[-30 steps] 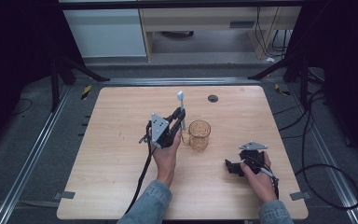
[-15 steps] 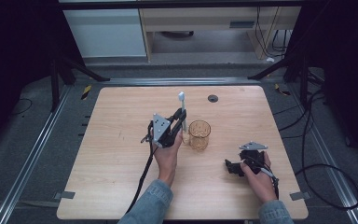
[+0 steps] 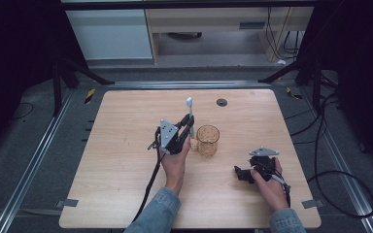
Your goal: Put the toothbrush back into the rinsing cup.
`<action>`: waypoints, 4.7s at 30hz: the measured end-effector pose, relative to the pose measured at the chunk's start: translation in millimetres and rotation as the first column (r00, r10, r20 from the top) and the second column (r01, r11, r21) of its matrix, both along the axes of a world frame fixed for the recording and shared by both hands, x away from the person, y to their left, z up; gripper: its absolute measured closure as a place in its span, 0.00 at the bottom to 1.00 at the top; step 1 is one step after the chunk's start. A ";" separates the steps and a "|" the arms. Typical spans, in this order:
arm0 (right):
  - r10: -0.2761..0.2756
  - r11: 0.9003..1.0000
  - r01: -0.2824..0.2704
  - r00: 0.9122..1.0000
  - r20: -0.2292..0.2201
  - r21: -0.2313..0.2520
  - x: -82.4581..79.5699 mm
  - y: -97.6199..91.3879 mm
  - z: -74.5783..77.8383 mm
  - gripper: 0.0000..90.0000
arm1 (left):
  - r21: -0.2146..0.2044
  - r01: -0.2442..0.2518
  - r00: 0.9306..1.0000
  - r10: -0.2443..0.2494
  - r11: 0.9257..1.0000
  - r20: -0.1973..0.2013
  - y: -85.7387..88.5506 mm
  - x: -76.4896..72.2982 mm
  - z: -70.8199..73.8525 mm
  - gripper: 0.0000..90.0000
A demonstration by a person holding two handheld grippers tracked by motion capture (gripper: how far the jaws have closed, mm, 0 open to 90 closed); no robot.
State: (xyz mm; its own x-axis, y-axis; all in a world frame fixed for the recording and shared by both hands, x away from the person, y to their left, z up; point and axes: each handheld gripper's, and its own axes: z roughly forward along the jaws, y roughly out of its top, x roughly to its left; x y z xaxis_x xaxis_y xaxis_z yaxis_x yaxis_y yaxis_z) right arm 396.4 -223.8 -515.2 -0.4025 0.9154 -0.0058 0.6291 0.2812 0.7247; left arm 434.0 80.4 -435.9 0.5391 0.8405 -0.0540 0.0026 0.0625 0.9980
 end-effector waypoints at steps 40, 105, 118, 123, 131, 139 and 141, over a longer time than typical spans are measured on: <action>0.003 1.000 -0.003 1.000 0.000 0.000 0.0 0.0 0.0 0.00 | 0.044 0.007 0.999 -0.005 0.999 -0.049 -3.3 -0.7 -26.5 0.87; 0.002 1.000 -0.002 1.000 0.000 0.001 0.0 0.1 0.0 0.00 | 0.117 0.008 0.995 0.003 0.993 -0.099 2.0 -9.2 -46.8 0.87; 0.002 1.000 -0.002 1.000 0.000 0.002 0.0 0.2 0.0 0.00 | 0.111 0.007 0.995 0.005 0.994 -0.102 3.1 -9.0 -45.6 0.85; 0.002 1.000 -0.002 1.000 0.000 0.000 0.0 0.1 0.0 0.00 | 0.112 0.006 0.995 0.006 0.994 -0.103 3.2 -9.1 -45.5 0.84; 0.002 1.000 -0.002 1.000 0.000 0.000 0.0 0.1 0.0 0.00 | 0.119 0.008 0.994 0.005 0.993 -0.113 3.5 -9.9 -44.7 0.81; 0.002 1.000 -0.002 1.000 0.000 0.001 0.0 0.1 0.0 0.00 | 0.123 0.011 0.994 0.002 0.992 -0.108 6.5 -12.4 -38.7 0.76; 0.002 1.000 -0.002 1.000 0.000 0.000 0.0 0.1 0.0 0.00 | 0.127 0.013 0.994 0.001 0.992 -0.106 7.4 -12.9 -37.8 0.75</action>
